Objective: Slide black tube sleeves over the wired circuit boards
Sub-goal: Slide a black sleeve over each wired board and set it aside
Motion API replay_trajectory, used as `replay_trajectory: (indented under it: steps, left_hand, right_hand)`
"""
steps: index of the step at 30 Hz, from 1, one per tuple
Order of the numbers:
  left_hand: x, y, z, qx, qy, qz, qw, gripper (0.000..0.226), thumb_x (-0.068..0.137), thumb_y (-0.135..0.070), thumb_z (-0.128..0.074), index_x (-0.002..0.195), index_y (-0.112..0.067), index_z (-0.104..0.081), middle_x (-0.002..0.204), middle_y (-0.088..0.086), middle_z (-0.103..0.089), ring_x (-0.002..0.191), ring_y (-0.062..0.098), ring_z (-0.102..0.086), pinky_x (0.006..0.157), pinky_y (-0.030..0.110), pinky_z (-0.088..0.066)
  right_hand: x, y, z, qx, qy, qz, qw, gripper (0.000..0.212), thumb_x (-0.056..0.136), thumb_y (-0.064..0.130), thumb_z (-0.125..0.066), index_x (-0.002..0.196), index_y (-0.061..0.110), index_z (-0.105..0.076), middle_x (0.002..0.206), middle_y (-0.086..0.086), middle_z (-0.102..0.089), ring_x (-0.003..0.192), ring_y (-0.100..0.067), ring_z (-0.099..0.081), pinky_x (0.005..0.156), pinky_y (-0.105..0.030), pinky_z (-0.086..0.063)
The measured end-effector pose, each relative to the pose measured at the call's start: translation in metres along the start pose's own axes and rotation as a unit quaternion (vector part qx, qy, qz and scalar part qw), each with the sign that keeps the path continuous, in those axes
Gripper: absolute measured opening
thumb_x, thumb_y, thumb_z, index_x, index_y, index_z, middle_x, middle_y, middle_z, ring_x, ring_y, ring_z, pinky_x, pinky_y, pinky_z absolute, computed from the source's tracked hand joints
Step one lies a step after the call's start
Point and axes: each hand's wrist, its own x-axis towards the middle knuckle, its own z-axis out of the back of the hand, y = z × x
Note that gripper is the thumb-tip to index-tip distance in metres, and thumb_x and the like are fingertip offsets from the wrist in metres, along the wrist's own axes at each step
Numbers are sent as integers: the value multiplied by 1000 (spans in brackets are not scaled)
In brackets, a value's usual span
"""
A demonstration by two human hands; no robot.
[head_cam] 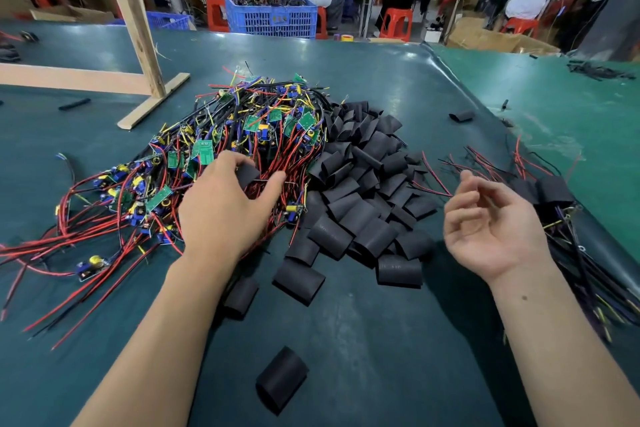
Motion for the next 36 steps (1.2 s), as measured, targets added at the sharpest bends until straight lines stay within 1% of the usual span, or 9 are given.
replay_trajectory:
  steps: [4, 8, 13, 18, 22, 25, 29, 33, 36]
  left_hand:
    - [2, 10, -11, 76, 44, 3, 996, 38, 87, -53, -65, 106, -20, -63, 99, 2, -69, 93, 29, -62, 69, 34, -45]
    - [3, -1, -23, 21, 21, -48, 998, 31, 91, -49, -61, 88, -19, -70, 82, -2, -68, 80, 24, -61, 61, 31, -45]
    - [6, -2, -30, 19, 16, -39, 999, 9, 88, -26, -64, 89, -22, -72, 88, -1, -69, 83, 27, -63, 65, 34, -50]
    - [6, -7, -35, -29, 22, -14, 999, 17, 90, -37, -65, 99, -24, -74, 95, -3, -69, 87, 22, -65, 68, 31, -48]
    - [4, -11, -33, -30, -3, -47, 998, 11, 89, -22, -65, 97, -19, -72, 97, -1, -64, 89, 21, -61, 70, 26, -40]
    - [5, -20, -18, -139, -91, -170, 971, 15, 84, -3, -60, 95, -12, -65, 94, -3, -59, 87, 15, -57, 76, 19, -40]
    - [-14, -32, -15, -169, -21, -322, 931, 26, 79, 3, -49, 96, -10, -64, 93, -3, -63, 87, 20, -61, 80, 30, -48]
    - [-18, -29, -27, -135, 40, -151, 978, 9, 91, -19, -67, 98, -14, -67, 94, -4, -66, 89, 15, -60, 80, 24, -44]
    - [-11, -21, -35, -37, 104, -82, 990, 32, 86, -53, -66, 85, -22, -68, 83, -5, -67, 81, 19, -61, 72, 33, -48]
  right_hand:
    - [-5, -17, -10, -264, 48, 12, 963, 42, 94, 28, -51, 59, 16, -71, 51, 3, -55, 39, -8, -46, 34, -15, -32]
    - [-11, -43, -15, -440, 117, 17, 890, 36, 95, 30, -55, 67, 17, -75, 64, -7, -66, 46, -14, -56, 36, -20, -38]
    - [-12, -49, -14, -454, 122, 4, 882, 31, 96, 28, -57, 74, 15, -74, 73, -11, -69, 50, -16, -58, 38, -21, -40]
    - [-11, -47, -13, -449, 117, 17, 886, 29, 97, 26, -57, 75, 15, -74, 72, -9, -68, 50, -15, -58, 39, -20, -39]
    - [-10, -48, -11, -457, 118, 22, 881, 28, 97, 25, -57, 78, 13, -72, 73, -10, -68, 51, -16, -58, 39, -21, -39]
    - [-8, -52, -11, -445, 113, 61, 886, 21, 95, 23, -61, 82, 11, -72, 73, -11, -68, 49, -17, -58, 36, -21, -40]
    - [-6, -58, -12, -411, 134, 89, 897, 22, 87, 26, -67, 106, 14, -68, 86, -8, -72, 53, -19, -63, 38, -23, -44]
    - [-7, -63, -9, -458, 133, 103, 873, 15, 95, 15, -63, 110, 16, -65, 84, -3, -73, 58, -20, -65, 42, -25, -48]
    - [-6, -64, -6, -490, 150, 112, 852, 9, 95, 16, -62, 102, 15, -69, 81, -3, -73, 57, -19, -65, 42, -24, -47]
